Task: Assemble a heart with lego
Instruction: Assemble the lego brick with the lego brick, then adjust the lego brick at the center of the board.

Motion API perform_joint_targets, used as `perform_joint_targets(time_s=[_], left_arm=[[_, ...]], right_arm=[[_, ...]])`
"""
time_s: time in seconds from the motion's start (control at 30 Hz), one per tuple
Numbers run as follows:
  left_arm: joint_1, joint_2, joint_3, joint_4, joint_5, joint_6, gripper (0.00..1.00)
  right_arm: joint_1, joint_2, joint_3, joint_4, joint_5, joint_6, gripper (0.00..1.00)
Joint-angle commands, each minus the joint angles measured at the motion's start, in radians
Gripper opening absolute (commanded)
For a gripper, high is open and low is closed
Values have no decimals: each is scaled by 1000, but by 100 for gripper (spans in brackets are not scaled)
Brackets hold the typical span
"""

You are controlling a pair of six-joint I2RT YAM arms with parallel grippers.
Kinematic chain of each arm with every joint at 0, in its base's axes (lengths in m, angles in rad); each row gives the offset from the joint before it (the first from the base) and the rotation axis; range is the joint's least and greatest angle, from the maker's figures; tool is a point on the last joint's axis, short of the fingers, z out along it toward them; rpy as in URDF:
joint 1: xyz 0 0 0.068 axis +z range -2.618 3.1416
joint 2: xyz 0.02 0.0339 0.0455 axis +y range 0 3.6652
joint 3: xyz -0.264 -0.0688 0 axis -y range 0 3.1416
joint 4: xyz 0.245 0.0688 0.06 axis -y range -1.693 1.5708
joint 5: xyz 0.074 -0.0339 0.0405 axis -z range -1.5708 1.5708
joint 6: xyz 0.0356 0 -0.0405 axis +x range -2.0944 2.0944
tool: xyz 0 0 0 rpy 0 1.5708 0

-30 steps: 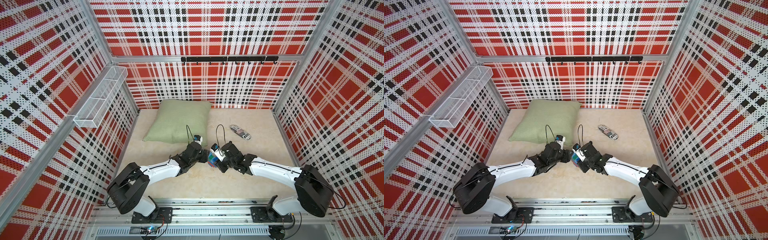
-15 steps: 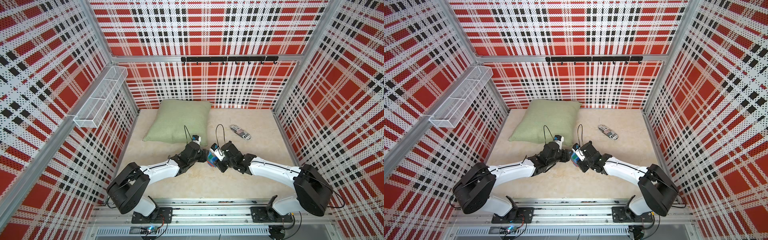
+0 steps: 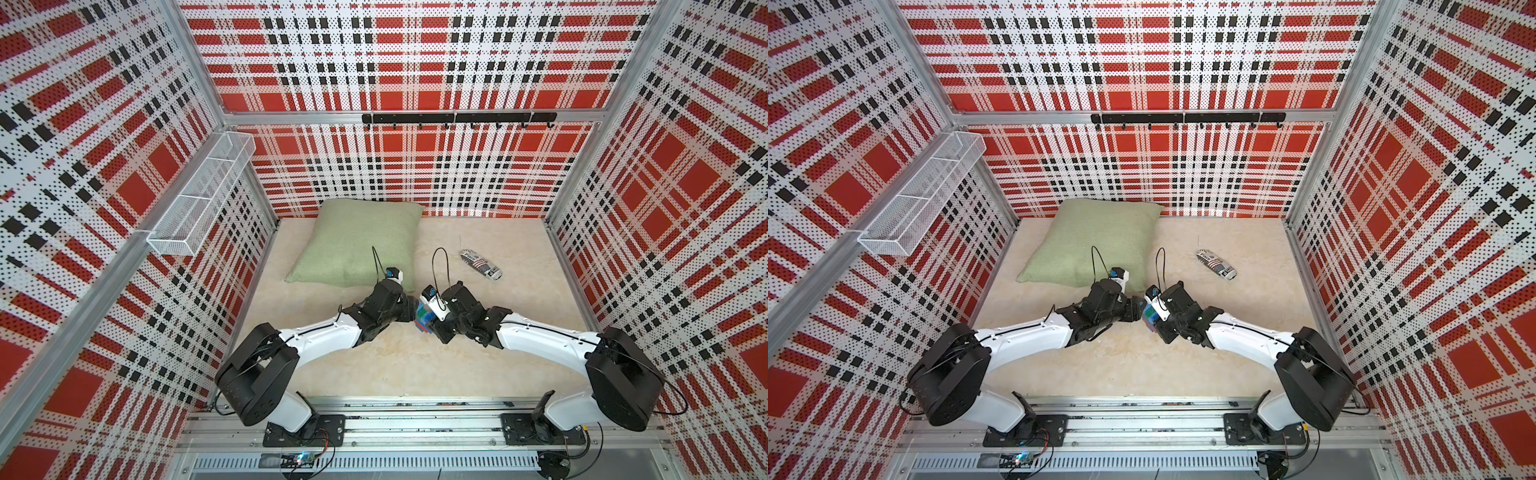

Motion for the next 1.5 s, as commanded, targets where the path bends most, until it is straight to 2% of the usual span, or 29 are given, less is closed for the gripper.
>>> perform_joint_targets(time_s=[0.0,0.2,0.33,0.43,0.53,0.67,0.83,0.93,1.0,1.07,1.13,1.17,1.23,1.3,1.33,1.4,1.43,1.47], left_arm=[[-3,-32,88,-164,-9,64,69],[38,-140,118,-192,-64,53,69],[95,-246,66,-131,-60,44,68],[137,-276,46,-128,-46,43,67],[156,-292,21,-117,-73,39,66],[176,-326,-31,-74,-112,21,66],[204,-378,-99,-25,-189,14,69],[235,-401,-134,0,-232,17,72],[260,-426,-175,29,-289,16,75],[298,-453,-211,55,-343,15,86],[340,-472,-246,69,-420,28,96],[361,-477,-265,87,-453,44,100],[420,-487,-313,134,-547,68,99],[472,-498,-379,237,-582,134,99],[516,-503,-418,318,-591,179,99],[562,-496,-502,495,-530,289,99],[570,-473,-551,629,-555,346,99],[576,-437,-605,769,-572,376,99]], right_arm=[[-8,6,18,-43,-5,26,27],[-8,-52,24,-29,-61,65,25],[-20,-83,13,36,-167,159,25],[-49,-99,-15,113,-253,255,25],[-104,-67,-62,226,-381,358,25],[-163,-6,-146,404,-482,466,24],[-218,88,-216,562,-548,578,27],[-258,134,-253,644,-574,628,33],[-258,143,-223,558,-533,594,44],[-259,121,-207,488,-479,571,51],[-261,85,-184,414,-427,537,73],[-261,64,-173,378,-399,521,76],[-270,1,-139,268,-293,490,87],[-291,-86,-122,181,-172,467,100],[-303,-125,-108,168,-150,466,100],[-335,-204,-63,168,-150,466,100],[-351,-242,-72,168,-150,466,100],[-374,-264,-90,68,211,342,100]])
